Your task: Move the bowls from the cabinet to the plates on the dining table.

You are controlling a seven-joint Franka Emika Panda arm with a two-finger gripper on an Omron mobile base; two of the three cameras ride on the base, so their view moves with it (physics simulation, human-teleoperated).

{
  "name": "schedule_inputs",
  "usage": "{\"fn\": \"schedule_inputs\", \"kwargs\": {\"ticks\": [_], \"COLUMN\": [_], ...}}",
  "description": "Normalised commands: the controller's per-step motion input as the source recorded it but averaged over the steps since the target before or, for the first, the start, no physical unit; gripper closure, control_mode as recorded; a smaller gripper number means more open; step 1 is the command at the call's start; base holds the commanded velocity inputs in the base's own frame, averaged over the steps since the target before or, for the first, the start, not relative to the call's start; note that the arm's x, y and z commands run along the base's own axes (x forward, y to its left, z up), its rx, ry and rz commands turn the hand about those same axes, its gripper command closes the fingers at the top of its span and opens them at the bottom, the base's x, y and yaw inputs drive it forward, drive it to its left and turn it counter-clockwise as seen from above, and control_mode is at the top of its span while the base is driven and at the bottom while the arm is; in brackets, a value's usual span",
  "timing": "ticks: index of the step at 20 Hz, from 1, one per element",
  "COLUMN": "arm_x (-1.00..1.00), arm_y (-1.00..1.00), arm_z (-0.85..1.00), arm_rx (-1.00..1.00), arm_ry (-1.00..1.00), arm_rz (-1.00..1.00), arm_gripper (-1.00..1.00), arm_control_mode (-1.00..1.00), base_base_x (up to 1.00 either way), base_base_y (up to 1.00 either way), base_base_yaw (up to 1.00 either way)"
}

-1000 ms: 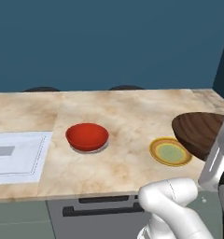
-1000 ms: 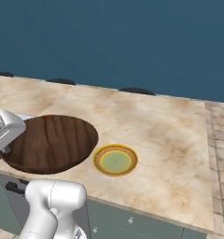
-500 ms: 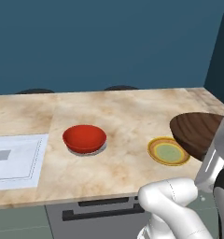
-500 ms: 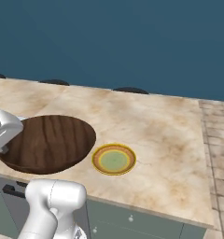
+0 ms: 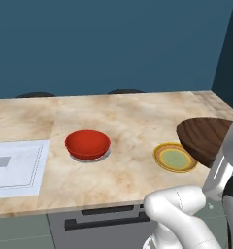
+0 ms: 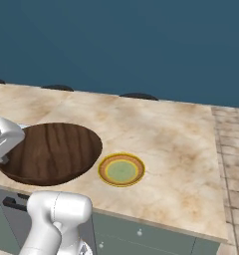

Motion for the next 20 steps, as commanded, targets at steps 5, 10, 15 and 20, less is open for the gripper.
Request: {"fn": "schedule_inputs", "kwargs": {"ticks": [5, 10, 15, 20], "arm_x": [0.07, 0.10, 0.14, 0.41], "arm_y": [0.06, 0.02, 0.00, -0.02], "arm_z": [-0.16, -0.04, -0.01, -0.02], "arm_rx": [0.03, 0.04, 0.00, -0.01], "arm_ry": [0.00, 0.00, 0.00, -0.02], "arm_rz": [0.00, 0.08, 0.10, 0.06], "arm_gripper": [1.00, 1.00, 1.00, 1.00], "arm_control_mode": [-1.00, -1.00, -1.00, -1.00], "base_base_x": [0.00, 0.00, 0.00, 0.00], "base_base_y": [0.00, 0.00, 0.00, 0.00], "base_base_yaw": [0.00, 0.00, 0.00, 0.00]}}
